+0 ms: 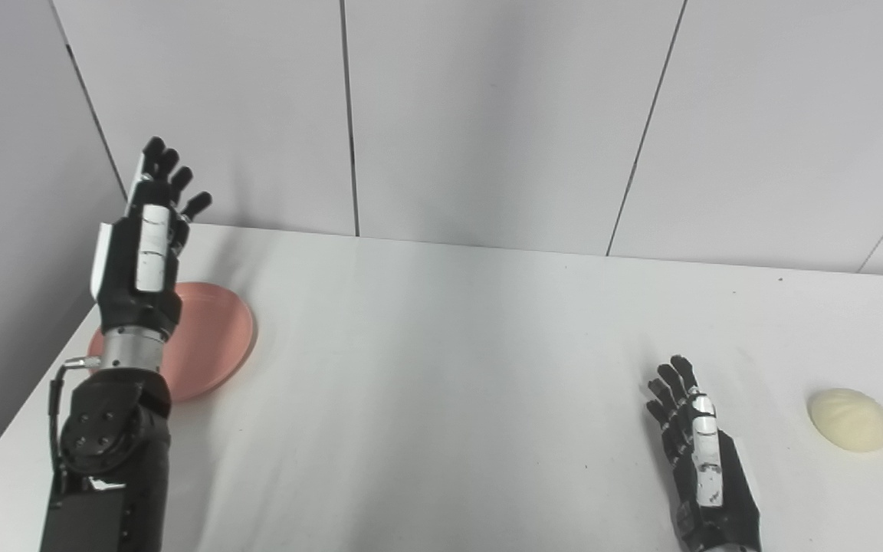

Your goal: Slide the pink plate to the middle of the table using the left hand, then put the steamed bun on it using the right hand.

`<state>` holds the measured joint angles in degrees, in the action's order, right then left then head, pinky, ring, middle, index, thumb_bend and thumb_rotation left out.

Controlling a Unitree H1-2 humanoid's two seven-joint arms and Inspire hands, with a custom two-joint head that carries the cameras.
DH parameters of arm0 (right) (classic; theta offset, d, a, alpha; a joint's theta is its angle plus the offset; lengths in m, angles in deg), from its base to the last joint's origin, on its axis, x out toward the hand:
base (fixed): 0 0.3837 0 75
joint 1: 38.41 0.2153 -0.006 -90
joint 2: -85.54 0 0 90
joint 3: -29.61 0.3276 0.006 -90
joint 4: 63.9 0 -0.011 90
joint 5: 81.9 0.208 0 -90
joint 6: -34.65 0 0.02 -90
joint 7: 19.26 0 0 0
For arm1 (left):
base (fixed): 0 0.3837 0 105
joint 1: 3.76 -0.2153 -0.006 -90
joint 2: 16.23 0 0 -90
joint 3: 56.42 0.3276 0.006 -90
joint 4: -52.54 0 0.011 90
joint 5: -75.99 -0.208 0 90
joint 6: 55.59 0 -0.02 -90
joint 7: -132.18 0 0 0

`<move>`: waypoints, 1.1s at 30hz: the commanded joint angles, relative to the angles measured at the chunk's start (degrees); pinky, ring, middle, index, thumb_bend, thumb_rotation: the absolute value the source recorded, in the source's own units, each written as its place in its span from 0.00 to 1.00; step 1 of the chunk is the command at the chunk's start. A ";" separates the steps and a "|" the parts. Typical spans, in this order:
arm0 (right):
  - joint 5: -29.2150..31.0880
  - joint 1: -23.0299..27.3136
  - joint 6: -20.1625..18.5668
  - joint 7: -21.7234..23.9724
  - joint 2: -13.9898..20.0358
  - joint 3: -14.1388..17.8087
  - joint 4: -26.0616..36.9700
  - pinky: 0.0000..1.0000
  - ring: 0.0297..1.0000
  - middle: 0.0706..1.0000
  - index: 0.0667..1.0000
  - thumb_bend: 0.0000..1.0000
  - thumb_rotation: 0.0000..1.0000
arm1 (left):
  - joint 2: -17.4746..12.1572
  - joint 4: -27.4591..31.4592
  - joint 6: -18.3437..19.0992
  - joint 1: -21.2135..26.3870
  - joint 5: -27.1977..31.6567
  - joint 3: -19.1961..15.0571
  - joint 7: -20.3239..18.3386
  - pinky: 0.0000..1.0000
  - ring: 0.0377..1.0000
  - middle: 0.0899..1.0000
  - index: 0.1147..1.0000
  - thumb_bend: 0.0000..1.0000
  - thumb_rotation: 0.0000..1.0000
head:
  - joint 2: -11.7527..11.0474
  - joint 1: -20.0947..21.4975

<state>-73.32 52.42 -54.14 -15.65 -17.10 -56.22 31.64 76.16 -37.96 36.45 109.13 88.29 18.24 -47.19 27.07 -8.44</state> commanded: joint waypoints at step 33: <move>-0.25 -0.70 1.21 0.05 -0.09 -0.32 0.56 0.90 0.91 0.91 0.93 0.72 1.00 | -16.09 -30.56 -11.82 7.74 4.37 -6.30 -7.53 0.78 0.85 0.88 0.92 0.92 0.89 | 1.19 -0.31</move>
<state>-73.61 52.24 -54.16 -15.68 -17.02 -56.39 32.00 62.80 -68.85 27.78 114.19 93.28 12.24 -55.21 28.21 -8.70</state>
